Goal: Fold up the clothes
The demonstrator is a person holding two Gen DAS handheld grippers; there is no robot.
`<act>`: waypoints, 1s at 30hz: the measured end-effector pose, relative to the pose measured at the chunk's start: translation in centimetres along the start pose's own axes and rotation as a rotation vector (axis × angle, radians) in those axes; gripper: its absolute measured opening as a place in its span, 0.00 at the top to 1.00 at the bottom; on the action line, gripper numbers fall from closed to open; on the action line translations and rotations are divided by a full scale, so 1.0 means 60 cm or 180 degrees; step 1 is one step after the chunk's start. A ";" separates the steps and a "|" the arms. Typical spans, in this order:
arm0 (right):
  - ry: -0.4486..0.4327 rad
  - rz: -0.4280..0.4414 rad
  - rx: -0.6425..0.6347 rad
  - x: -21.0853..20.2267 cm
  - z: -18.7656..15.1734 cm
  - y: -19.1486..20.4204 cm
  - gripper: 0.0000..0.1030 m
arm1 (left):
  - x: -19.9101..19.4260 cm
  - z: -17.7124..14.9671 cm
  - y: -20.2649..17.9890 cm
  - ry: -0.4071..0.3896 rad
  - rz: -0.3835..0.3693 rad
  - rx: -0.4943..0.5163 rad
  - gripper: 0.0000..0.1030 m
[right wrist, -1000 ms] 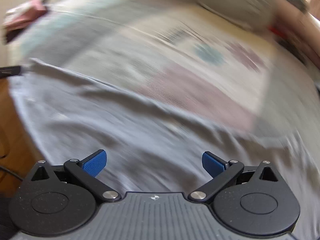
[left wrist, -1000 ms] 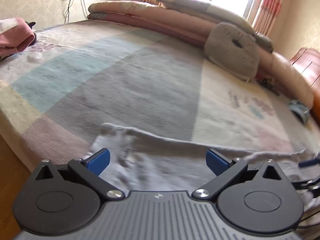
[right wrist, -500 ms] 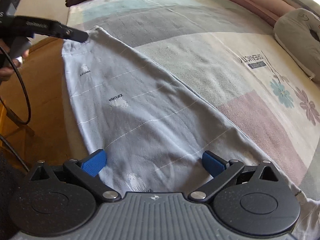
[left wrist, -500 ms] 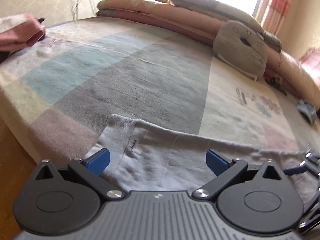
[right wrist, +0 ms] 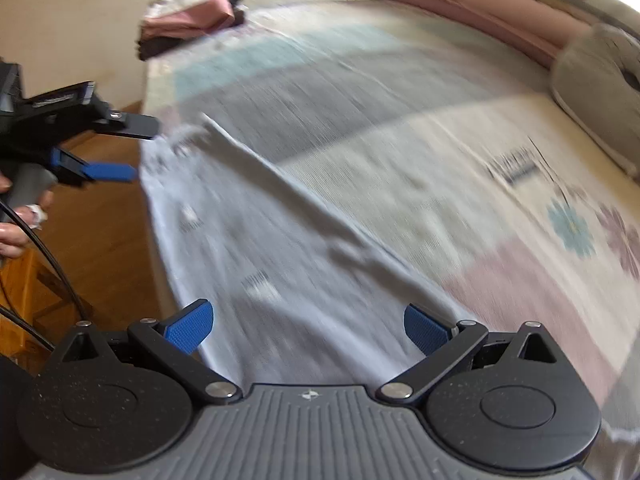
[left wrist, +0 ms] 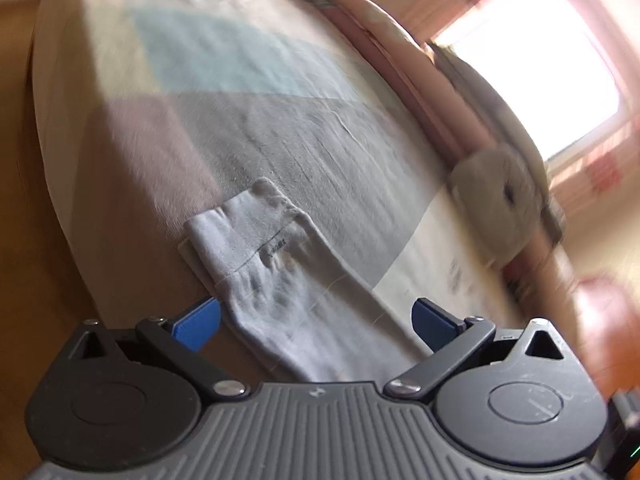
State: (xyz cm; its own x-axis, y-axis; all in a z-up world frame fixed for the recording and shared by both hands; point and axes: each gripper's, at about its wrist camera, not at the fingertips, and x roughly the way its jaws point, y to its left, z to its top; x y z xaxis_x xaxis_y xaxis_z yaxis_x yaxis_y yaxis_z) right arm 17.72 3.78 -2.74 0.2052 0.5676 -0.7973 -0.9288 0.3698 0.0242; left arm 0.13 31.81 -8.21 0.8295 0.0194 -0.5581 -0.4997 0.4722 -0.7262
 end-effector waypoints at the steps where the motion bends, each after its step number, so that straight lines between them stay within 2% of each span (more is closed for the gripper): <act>1: -0.0042 0.0029 -0.0036 -0.001 0.009 0.003 0.00 | 0.004 0.003 0.009 0.0014 -0.0046 -0.0137 0.02; 4: -0.0122 -0.0076 -0.0280 0.003 0.032 0.024 0.00 | 0.012 0.009 0.036 0.0014 -0.0124 -0.0489 0.02; 6: -0.0182 -0.0052 -0.0330 0.000 0.040 0.034 0.00 | 0.013 0.009 0.050 -0.0008 -0.0186 -0.0646 0.02; 10: -0.0208 0.0039 -0.0297 -0.005 0.042 0.041 0.00 | 0.018 0.013 0.065 -0.0003 -0.0268 -0.0775 0.02; 17: -0.0174 -0.0031 -0.0176 -0.009 0.031 0.034 0.00 | 0.020 0.012 0.086 -0.0027 -0.0406 -0.1131 0.02; 23: -0.0163 -0.0042 -0.0096 -0.012 0.021 0.027 0.00 | 0.023 -0.003 0.102 0.0028 -0.0570 -0.1432 0.01; 27: -0.0155 -0.0031 -0.0078 -0.011 0.019 0.027 0.00 | 0.033 -0.019 0.112 0.0125 -0.0759 -0.1718 0.01; 30: -0.0161 -0.0017 -0.0087 -0.011 0.018 0.029 0.00 | 0.037 -0.030 0.112 0.0123 -0.0813 -0.1777 0.01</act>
State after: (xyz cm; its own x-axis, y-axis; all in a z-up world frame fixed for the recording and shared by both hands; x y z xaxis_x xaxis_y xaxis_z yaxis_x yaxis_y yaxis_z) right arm 16.30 4.87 -1.51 0.2248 0.6025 -0.7658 -0.9356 0.3531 0.0031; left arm -1.81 33.44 -15.05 0.9358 -0.0705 -0.3455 -0.3503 -0.0753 -0.9336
